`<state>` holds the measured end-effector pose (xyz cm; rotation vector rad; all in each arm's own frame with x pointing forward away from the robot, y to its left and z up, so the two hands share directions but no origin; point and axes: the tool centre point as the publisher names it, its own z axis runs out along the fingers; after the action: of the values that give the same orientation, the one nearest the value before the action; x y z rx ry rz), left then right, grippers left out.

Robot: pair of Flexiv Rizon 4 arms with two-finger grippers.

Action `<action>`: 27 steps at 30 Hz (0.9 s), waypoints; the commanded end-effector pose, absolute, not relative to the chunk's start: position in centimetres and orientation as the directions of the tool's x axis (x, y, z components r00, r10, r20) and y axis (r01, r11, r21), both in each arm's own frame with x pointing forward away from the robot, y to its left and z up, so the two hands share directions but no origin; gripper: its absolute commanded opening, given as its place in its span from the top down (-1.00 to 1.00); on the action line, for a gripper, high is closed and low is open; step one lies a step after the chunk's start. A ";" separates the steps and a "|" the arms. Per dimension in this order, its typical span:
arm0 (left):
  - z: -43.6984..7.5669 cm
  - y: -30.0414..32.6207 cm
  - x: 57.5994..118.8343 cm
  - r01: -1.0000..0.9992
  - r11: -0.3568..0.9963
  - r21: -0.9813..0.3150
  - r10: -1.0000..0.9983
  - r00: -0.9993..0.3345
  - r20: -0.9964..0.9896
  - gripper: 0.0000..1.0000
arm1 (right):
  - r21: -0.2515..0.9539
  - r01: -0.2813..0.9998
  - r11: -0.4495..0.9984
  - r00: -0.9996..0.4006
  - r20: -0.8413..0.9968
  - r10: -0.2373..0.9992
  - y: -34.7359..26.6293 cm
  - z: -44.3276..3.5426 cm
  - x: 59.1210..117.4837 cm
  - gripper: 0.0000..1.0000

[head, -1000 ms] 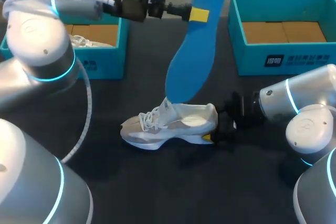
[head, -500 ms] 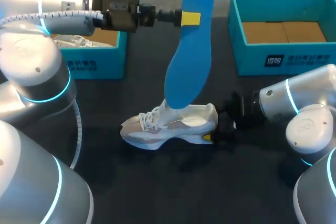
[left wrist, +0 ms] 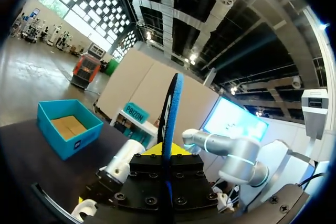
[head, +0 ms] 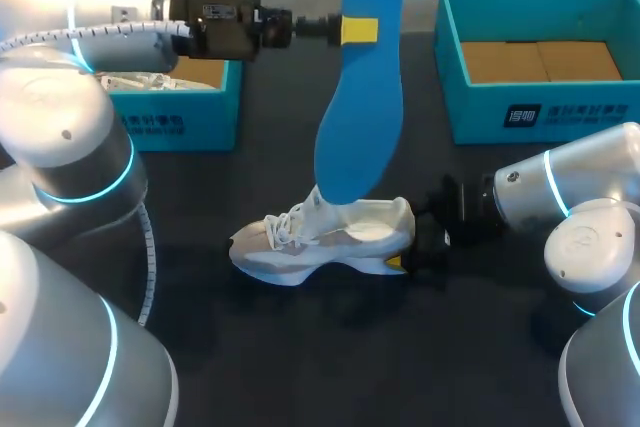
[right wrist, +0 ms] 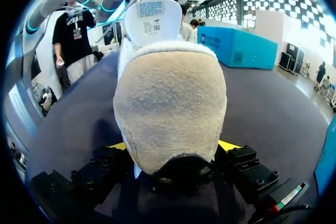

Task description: Take the shoe out of the shoebox, open the shoe tongue, remove and reinsert the insole, then place the shoe into the shoebox

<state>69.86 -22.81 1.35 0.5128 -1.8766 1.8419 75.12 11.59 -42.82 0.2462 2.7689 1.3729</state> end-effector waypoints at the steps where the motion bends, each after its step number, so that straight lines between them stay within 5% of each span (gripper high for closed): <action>1: 1.8 -23.2 68.7 -0.569 -0.016 -0.822 0.046 -0.822 0.568 1.00 | 0.792 0.124 0.598 -0.986 0.032 0.161 11.9 -43.2 75.0 1.00; 27: 5.0 -24.2 63.7 -0.653 -0.082 -0.753 0.134 -0.756 0.641 1.00 | 0.792 0.124 0.598 -0.986 0.032 0.161 11.9 -43.2 75.0 1.00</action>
<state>64.15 -24.46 5.33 0.5648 -1.6691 1.8795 75.13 11.59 -42.83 0.2462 2.7688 1.3729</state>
